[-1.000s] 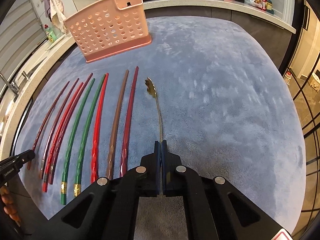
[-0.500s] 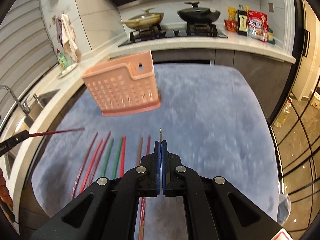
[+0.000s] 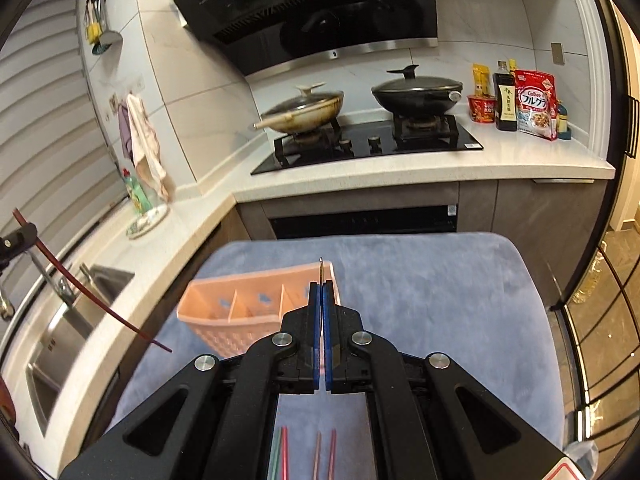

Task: Organize utensils
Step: 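Lift and carry chopstick and spoon with both tools into the pink holder, then open both tools to drop the items into the holder, then move both tools back down to the row of chopsticks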

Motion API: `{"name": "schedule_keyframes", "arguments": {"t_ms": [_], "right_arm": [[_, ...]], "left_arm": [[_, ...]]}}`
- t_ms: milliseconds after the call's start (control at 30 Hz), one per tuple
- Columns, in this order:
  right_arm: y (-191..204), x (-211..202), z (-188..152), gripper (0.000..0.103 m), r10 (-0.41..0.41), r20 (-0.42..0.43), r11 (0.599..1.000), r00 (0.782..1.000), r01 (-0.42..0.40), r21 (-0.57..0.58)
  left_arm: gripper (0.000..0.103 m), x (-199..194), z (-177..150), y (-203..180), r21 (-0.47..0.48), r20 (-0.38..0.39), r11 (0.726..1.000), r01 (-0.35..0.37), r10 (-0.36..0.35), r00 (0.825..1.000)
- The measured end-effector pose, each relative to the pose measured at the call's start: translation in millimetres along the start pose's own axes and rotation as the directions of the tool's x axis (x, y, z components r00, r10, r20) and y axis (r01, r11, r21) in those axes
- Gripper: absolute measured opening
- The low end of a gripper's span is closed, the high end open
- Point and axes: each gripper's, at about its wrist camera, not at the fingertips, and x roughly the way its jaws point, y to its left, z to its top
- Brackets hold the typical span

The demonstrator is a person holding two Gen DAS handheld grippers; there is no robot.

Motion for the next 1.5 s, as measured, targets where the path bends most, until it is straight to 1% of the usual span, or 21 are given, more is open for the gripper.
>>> {"name": "schedule_keyframes", "arguments": {"t_ms": [100,200,300,433,633,700,767,833,867,900,933,967,1000,1067,1167,1233,1300,1367,1500], "right_arm": [[1.3,17.1,15.4,0.002,-0.006,0.007,1.000,1.000,0.006,0.008],[1.8,33.5,21.1,0.002,-0.010,-0.002,1.000,1.000,0.010,0.010],[0.8,50.2,20.0,0.002,-0.013,-0.022,1.000,1.000,0.013,0.010],[-2.1,69.8,12.8,0.002,-0.020,-0.057,1.000,0.998,0.021,0.007],[-8.2,92.7,0.9,0.002,-0.018,-0.110,1.000,0.994,0.020,0.019],[-9.1,94.9,-2.3,0.004,-0.013,-0.115,1.000,0.993,0.015,0.020],[-8.7,90.4,-2.6,0.007,-0.026,-0.104,1.000,0.994,0.028,0.015],[-8.2,82.9,-1.8,0.009,-0.027,-0.093,0.999,0.995,0.028,0.015],[-8.7,75.6,-0.2,0.011,-0.022,-0.084,1.000,0.996,0.023,0.020],[-9.0,70.8,1.0,0.013,-0.018,-0.077,1.000,0.997,0.020,0.023],[-9.6,61.8,2.1,0.015,-0.014,-0.065,1.000,0.998,0.016,0.027],[-9.9,55.6,2.6,0.018,-0.010,-0.057,0.999,0.998,0.012,0.030],[-10.6,45.4,2.1,0.020,-0.002,-0.046,0.999,0.999,0.004,0.035],[-11.3,25.6,-2.6,0.024,0.012,-0.037,0.999,0.999,-0.010,0.040],[-12.4,-1.9,-17.9,0.025,0.031,-0.040,0.998,0.999,-0.029,0.047],[-12.0,-17.8,-33.5,0.027,0.041,-0.050,0.998,0.998,-0.038,0.050],[-12.6,-32.9,-55.6,0.030,0.049,-0.068,0.998,0.996,-0.045,0.054],[-12.2,-41.6,-75.6,0.030,0.046,-0.091,0.998,0.995,-0.041,0.049],[-8.6,-57.0,-130.8,0.030,0.001,-0.159,1.000,0.987,0.000,0.006]], "left_arm": [[0.007,8.0,23.2,-10.9,-0.004,0.046,1.000,0.020,-0.019,0.999],[0.007,24.8,30.4,-17.2,0.000,0.051,1.000,0.019,-0.019,0.999],[0.007,49.9,27.9,-21.0,-0.001,0.011,1.000,0.017,-0.017,1.000],[0.007,77.7,9.9,-19.0,-0.008,-0.059,1.000,0.013,-0.014,0.998],[0.007,98.4,-10.3,-12.7,-0.020,-0.116,1.000,-0.004,0.002,0.993],[0.007,102.3,-14.4,-10.5,-0.028,-0.135,1.000,-0.010,0.006,0.991],[0.009,102.9,-18.9,-6.6,-0.038,-0.139,0.999,-0.028,0.022,0.990],[0.014,100.4,-21.0,-3.3,-0.041,-0.147,0.999,-0.031,0.025,0.989],[0.021,98.2,-21.7,-1.6,-0.043,-0.149,0.998,-0.035,0.028,0.989],[0.025,95.2,-22.2,0.1,-0.044,-0.147,0.998,-0.041,0.035,0.988],[0.033,88.0,-23.5,2.2,-0.041,-0.137,0.998,-0.052,0.046,0.990],[0.039,83.7,-23.8,2.2,-0.038,-0.128,0.998,-0.058,0.053,0.990],[0.044,78.0,-25.1,3.0,-0.030,-0.120,0.997,-0.066,0.062,0.991],[0.050,65.1,-31.6,4.1,-0.004,-0.109,0.996,-0.085,0.085,0.990],[0.054,46.8,-46.5,8.5,0.019,-0.116,0.994,-0.106,0.107,0.987],[0.055,33.7,-61.8,16.2,0.005,-0.133,0.994,-0.107,0.107,0.985],[0.058,25.3,-75.2,21.4,-0.007,-0.151,0.994,-0.106,0.104,0.983],[0.058,16.1,-94.3,27.5,-0.005,-0.172,0.993,-0.118,0.116,0.978],[0.058,-0.3,-138.8,36.5,0.018,-0.216,0.990,-0.140,0.141,0.966]]}}
